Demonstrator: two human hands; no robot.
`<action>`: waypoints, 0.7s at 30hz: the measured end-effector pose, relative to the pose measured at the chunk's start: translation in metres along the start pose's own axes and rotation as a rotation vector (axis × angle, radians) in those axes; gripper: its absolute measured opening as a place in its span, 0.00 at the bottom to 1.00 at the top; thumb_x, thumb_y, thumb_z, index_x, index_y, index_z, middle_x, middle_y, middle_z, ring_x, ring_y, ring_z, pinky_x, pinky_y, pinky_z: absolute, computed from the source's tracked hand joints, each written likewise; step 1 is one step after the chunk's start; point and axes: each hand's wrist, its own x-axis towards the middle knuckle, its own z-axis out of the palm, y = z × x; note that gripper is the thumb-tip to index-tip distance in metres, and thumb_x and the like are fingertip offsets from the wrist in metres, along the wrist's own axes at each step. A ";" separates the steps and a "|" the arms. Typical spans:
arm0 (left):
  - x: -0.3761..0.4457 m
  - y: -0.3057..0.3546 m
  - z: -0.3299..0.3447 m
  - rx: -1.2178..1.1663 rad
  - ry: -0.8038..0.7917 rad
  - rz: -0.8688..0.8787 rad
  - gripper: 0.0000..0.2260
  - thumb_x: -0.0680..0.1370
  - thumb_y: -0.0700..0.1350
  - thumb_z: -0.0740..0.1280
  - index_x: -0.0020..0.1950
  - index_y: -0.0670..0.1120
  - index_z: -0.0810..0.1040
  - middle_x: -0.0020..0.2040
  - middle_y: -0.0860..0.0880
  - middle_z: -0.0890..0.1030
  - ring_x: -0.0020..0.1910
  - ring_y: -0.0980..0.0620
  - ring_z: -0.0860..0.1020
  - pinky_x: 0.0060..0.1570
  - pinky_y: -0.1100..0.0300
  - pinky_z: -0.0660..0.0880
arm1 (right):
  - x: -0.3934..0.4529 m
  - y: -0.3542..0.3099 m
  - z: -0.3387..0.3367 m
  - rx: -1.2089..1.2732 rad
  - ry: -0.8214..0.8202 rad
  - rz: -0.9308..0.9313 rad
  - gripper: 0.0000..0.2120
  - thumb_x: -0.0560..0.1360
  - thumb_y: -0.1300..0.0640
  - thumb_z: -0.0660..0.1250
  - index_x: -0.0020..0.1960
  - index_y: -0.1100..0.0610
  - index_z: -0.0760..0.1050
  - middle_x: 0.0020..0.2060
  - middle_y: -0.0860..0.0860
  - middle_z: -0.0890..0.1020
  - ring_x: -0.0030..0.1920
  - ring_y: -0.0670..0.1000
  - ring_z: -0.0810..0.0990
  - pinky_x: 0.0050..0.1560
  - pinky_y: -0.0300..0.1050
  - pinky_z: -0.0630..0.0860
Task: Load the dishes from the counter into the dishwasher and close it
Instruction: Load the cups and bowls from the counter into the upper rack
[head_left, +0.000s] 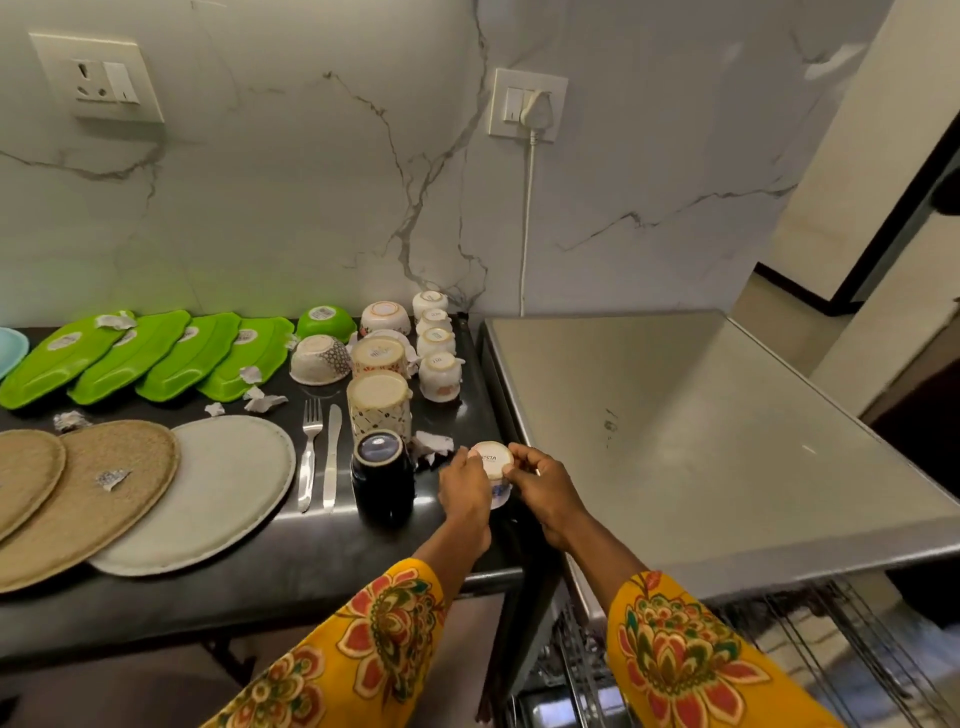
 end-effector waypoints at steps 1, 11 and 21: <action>-0.007 -0.004 0.000 -0.003 0.010 -0.001 0.18 0.81 0.45 0.57 0.71 0.47 0.69 0.66 0.44 0.73 0.62 0.43 0.73 0.63 0.48 0.72 | -0.006 0.003 -0.004 -0.008 -0.002 -0.007 0.20 0.77 0.63 0.63 0.69 0.57 0.69 0.63 0.54 0.75 0.62 0.53 0.75 0.61 0.45 0.75; -0.081 -0.032 0.018 -0.076 0.007 -0.049 0.16 0.80 0.42 0.59 0.68 0.47 0.73 0.62 0.42 0.76 0.57 0.42 0.76 0.53 0.52 0.77 | -0.064 0.026 -0.056 0.112 0.013 -0.016 0.19 0.75 0.68 0.64 0.65 0.62 0.73 0.59 0.55 0.79 0.58 0.54 0.78 0.60 0.49 0.75; -0.157 -0.048 0.081 0.026 -0.180 -0.004 0.15 0.81 0.39 0.56 0.66 0.41 0.73 0.60 0.39 0.76 0.47 0.47 0.75 0.31 0.64 0.70 | -0.120 0.025 -0.150 0.238 0.194 0.015 0.13 0.74 0.64 0.68 0.59 0.63 0.78 0.46 0.57 0.80 0.42 0.53 0.76 0.39 0.41 0.72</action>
